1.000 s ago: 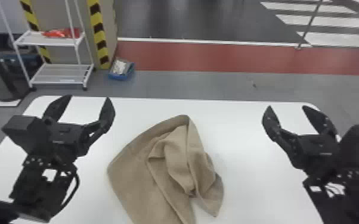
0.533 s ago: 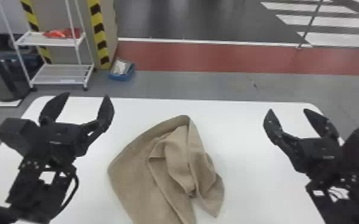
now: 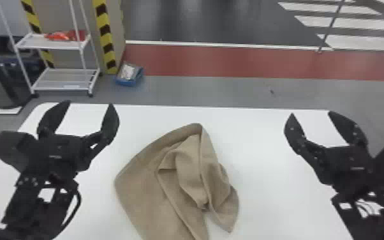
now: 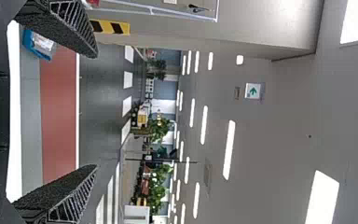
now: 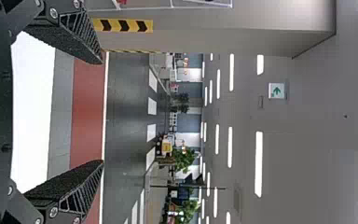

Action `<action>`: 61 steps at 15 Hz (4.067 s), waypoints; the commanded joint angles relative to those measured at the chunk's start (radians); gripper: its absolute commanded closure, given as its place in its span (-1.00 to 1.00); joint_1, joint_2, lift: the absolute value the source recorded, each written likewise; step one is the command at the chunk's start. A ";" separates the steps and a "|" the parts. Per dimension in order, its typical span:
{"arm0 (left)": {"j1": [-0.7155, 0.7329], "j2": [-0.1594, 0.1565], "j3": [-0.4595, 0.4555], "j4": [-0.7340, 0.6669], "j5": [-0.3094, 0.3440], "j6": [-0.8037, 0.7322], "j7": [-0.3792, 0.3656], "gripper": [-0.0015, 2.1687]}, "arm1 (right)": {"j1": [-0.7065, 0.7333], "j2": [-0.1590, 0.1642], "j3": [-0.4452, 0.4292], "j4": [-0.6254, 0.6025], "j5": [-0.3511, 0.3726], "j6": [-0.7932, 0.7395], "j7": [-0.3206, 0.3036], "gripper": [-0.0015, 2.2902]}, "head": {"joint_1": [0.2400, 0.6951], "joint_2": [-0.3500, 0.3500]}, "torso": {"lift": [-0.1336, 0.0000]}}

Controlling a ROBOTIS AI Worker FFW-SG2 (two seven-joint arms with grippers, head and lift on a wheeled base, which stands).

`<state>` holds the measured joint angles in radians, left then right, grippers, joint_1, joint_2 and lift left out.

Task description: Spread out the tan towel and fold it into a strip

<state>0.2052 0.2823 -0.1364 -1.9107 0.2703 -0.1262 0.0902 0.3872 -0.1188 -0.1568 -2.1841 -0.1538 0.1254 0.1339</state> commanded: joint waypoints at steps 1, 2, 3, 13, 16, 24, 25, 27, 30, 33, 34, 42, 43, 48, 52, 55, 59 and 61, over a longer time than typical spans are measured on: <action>0.003 0.001 0.003 0.004 -0.005 0.000 0.003 -0.97 | -0.007 -0.007 -0.001 0.018 -0.010 -0.003 0.024 -0.87 | 0.78 -0.21 | -0.86; 0.003 0.001 0.004 0.010 -0.006 -0.003 0.005 -0.97 | -0.008 -0.007 0.003 0.018 -0.010 0.030 0.024 -0.87 | 0.79 -0.20 | -0.86; 0.003 0.001 0.004 0.015 -0.008 -0.003 0.005 -0.97 | -0.011 -0.009 0.010 0.018 -0.009 0.058 0.030 -0.87 | 0.79 -0.19 | -0.86; -0.015 -0.002 0.003 0.070 -0.014 0.000 0.013 -0.97 | 0.078 -0.018 0.085 -0.115 -0.027 0.672 0.260 -0.81 | 1.00 0.16 | -0.86; -0.027 -0.014 -0.009 0.081 -0.019 0.000 0.013 -0.97 | 0.125 -0.018 0.086 -0.178 -0.001 0.748 0.306 -0.75 | 1.00 0.21 | -0.86; -0.026 -0.020 -0.019 0.079 -0.022 0.003 0.011 -0.97 | 0.081 -0.012 0.072 -0.105 0.042 0.871 0.458 -0.69 | 1.00 0.20 | -0.86; -0.026 -0.020 -0.020 0.078 -0.022 0.003 0.011 -0.97 | 0.078 -0.012 0.077 -0.103 0.046 0.871 0.469 -0.65 | 1.00 0.21 | -0.86; -0.026 -0.017 -0.022 0.076 -0.022 0.006 0.005 -0.97 | 0.068 -0.010 0.080 -0.103 0.062 0.892 0.480 -0.64 | 1.00 0.22 | -0.86; -0.026 -0.012 -0.020 0.076 -0.022 0.006 0.005 -0.97 | 0.058 -0.002 0.098 -0.105 0.111 0.889 0.466 -0.50 | 1.00 0.20 | -0.86; -0.026 -0.008 -0.015 0.071 -0.020 0.009 0.005 -0.91 | 0.033 0.008 0.172 -0.106 0.250 0.935 0.444 -0.25 | 1.00 0.20 | -0.86; -0.026 -0.008 -0.014 0.070 -0.020 0.009 0.005 -0.91 | 0.027 0.008 0.175 -0.106 0.255 0.945 0.444 -0.13 | 1.00 0.21 | -0.86; -0.030 -0.008 -0.017 0.071 -0.020 0.012 0.009 -0.91 | 0.058 0.007 0.168 -0.174 0.201 0.914 0.458 -0.88 | 1.00 0.24 | -0.86; -0.030 -0.008 -0.019 0.071 -0.020 0.012 0.009 -0.91 | 0.048 0.007 0.172 -0.169 0.200 0.926 0.457 -0.87 | 1.00 0.25 | -0.86; -0.026 -0.008 -0.014 0.070 -0.019 0.012 0.013 -0.91 | -0.010 0.007 0.227 -0.109 0.269 0.988 0.452 -0.77 | 1.00 0.28 | -0.86; -0.018 -0.006 -0.009 0.061 -0.017 0.012 0.013 -0.91 | -0.041 0.008 0.249 -0.092 0.312 1.037 0.452 -0.41 | 1.00 0.30 | -0.86; -0.017 -0.006 -0.009 0.061 -0.017 0.012 0.013 -0.91 | -0.044 0.008 0.240 -0.105 0.326 1.104 0.451 0.36 | 1.00 0.29 | -0.86; -0.010 0.001 -0.008 0.053 -0.017 0.012 0.013 -0.90 | -0.037 0.031 0.141 -0.131 0.284 1.009 0.440 0.50 | 1.00 0.23 | -0.86; -0.004 0.008 -0.008 0.045 -0.017 0.018 0.005 -0.90 | -0.085 0.033 0.013 -0.137 0.126 0.994 0.441 0.50 | 1.00 0.18 | -0.86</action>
<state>0.1982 0.2866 -0.1443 -1.8599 0.2531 -0.1136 0.0990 0.3350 -0.0883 -0.0536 -2.3169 0.0803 1.1303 0.5745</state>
